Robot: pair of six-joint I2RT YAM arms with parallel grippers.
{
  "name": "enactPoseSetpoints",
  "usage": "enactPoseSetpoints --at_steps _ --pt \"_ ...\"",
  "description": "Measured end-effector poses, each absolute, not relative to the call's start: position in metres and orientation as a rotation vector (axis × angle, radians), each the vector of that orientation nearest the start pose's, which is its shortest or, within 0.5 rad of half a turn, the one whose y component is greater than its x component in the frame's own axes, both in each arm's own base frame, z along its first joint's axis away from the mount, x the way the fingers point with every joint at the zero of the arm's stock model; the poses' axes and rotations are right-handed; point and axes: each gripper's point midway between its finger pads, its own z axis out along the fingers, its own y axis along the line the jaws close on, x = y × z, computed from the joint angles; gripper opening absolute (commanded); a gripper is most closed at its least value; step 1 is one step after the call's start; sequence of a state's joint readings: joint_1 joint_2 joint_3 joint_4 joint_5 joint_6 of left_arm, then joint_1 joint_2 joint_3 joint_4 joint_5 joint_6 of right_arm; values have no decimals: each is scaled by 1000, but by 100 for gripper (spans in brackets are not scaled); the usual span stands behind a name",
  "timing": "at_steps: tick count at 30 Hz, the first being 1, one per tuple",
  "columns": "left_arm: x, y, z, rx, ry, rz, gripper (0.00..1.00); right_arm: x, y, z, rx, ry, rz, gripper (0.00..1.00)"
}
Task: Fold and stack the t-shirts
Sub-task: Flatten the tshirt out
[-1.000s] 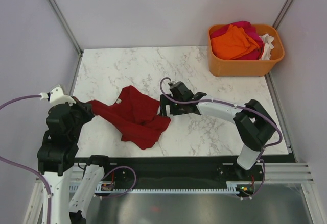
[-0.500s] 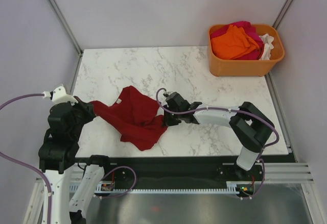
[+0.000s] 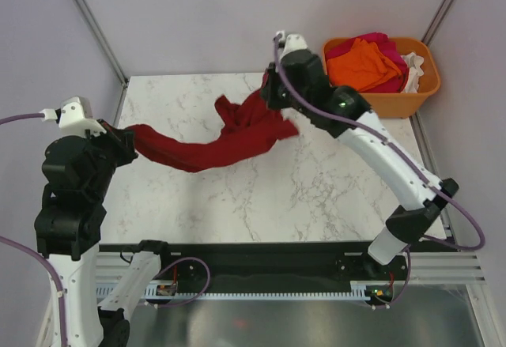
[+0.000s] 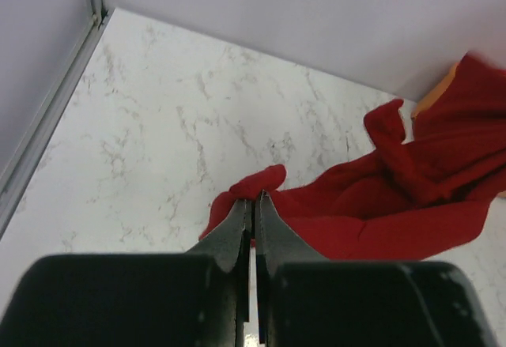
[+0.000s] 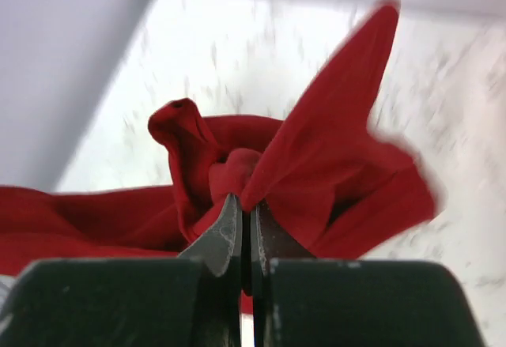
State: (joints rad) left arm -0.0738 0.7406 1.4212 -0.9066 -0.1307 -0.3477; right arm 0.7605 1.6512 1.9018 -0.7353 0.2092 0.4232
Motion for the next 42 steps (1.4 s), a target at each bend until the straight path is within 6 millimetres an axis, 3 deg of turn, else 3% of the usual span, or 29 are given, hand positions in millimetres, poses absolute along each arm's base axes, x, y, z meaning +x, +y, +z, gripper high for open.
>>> enactPoseSetpoints --at_steps 1,2,3,4,6,8,11,14,16,19,23,25,27,28,32,35,39,42 --pt "213 -9 408 -320 1744 -193 2 351 299 390 -193 1983 531 41" --pt "214 -11 415 -299 1727 -207 2 348 290 418 -169 1924 531 74" --pt "215 -14 419 -282 1719 -219 2 344 279 439 -145 1876 526 96" --pt "217 -18 421 -259 1716 -239 2 342 271 448 -134 1856 507 98" --pt "222 -27 418 -219 1731 -275 2 341 254 445 -112 1864 428 98" --pt "229 -36 404 -183 1771 -307 2 350 246 416 -95 1925 329 98" --pt "236 -41 370 -164 1860 -316 2 360 237 330 -126 2098 140 98" --pt "238 -40 342 -169 1928 -299 2 352 215 229 -184 2307 -39 98" --pt "237 -37 332 -180 1952 -282 2 346 193 190 -171 2394 -107 98" --pt "232 -26 332 -218 1939 -223 2 351 158 161 -76 2462 -123 98" --pt "222 -6 338 -287 1902 -122 2 377 137 160 46 2443 -59 98" --pt "219 -2 342 -299 1885 -104 2 393 144 158 59 2431 -3 97" --pt "219 -1 341 -304 1888 -96 2 410 163 143 40 2443 67 92" --pt "221 -1 338 -306 1899 -91 2 419 178 124 19 2465 117 92" --pt "224 -3 318 -302 1949 -93 2 423 204 56 -13 2585 203 90" --pt "225 -6 304 -294 1988 -101 2 420 210 26 -18 2647 221 89" --pt "225 -7 297 -290 2006 -105 2 431 223 33 -5 2599 300 86" --pt "225 -7 294 -290 2012 -104 2 435 231 33 -2 2584 354 78"
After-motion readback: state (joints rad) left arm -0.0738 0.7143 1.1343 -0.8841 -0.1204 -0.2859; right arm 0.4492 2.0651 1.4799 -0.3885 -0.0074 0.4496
